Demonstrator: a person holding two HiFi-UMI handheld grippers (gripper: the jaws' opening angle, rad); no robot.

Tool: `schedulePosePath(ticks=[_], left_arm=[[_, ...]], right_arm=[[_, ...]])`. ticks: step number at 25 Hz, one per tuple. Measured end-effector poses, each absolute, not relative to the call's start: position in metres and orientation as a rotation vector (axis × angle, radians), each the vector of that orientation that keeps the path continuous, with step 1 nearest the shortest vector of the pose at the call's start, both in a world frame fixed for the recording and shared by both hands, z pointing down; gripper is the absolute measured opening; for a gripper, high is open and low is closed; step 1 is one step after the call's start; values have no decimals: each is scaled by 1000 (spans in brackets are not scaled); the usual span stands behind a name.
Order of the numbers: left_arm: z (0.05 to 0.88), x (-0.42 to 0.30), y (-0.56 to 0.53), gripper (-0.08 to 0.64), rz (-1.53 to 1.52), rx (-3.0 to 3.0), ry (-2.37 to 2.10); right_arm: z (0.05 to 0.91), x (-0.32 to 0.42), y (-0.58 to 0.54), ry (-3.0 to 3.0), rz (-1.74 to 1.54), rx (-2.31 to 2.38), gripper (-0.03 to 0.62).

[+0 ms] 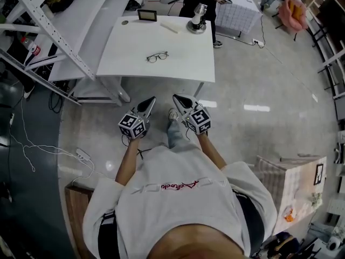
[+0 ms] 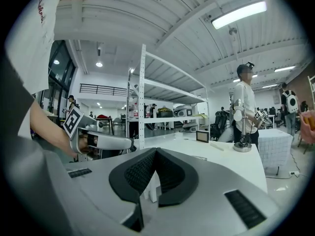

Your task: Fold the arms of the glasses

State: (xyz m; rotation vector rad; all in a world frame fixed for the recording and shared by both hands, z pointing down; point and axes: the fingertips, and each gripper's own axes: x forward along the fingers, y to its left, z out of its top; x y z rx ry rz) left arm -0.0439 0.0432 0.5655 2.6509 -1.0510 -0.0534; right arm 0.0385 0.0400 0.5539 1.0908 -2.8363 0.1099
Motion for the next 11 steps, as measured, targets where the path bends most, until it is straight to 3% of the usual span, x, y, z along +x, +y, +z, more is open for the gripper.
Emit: schedulePosePath(ticks=[11], left_arm=[[566,-39,47,29,-37,2662,-1045]], right_arm=[[561,39,44,-2829,120,1076,18]])
